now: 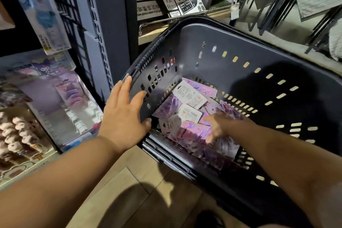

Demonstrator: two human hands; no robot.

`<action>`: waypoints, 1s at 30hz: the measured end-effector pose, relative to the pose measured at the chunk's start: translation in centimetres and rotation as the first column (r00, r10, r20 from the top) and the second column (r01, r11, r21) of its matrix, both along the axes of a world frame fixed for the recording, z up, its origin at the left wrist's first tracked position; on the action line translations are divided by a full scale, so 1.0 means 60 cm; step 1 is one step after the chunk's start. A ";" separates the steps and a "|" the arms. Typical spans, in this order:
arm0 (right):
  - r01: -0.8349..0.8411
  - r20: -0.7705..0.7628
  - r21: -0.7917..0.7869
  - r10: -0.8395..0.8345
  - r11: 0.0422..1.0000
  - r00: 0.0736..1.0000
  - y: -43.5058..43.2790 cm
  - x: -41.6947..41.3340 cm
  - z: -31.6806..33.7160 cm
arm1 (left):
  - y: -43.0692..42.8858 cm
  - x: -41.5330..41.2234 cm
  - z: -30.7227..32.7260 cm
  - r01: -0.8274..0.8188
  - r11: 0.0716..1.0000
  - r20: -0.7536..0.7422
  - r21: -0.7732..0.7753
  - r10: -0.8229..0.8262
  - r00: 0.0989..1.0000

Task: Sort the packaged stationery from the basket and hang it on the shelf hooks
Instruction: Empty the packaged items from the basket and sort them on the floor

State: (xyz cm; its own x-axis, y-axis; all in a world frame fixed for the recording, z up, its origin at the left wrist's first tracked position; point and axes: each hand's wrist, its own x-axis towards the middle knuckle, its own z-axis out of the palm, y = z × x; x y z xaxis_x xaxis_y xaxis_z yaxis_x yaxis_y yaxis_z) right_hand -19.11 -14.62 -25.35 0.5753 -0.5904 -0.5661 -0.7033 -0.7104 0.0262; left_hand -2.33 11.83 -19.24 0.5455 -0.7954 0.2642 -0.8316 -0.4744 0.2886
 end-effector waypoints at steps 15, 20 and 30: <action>-0.271 0.032 -0.170 0.281 0.947 0.959 -0.019 -0.037 -0.086 | -0.083 0.035 0.041 0.313 0.765 0.032 0.563 -0.399 0.917; -0.341 -0.054 -0.125 0.337 0.932 0.940 -0.007 -0.050 -0.088 | -0.083 0.033 0.034 0.301 0.783 0.038 0.544 -0.382 0.923; -0.295 -0.005 -0.120 0.296 0.948 0.955 -0.017 -0.056 -0.062 | -0.061 0.022 0.027 0.283 0.827 0.067 0.486 -0.358 0.931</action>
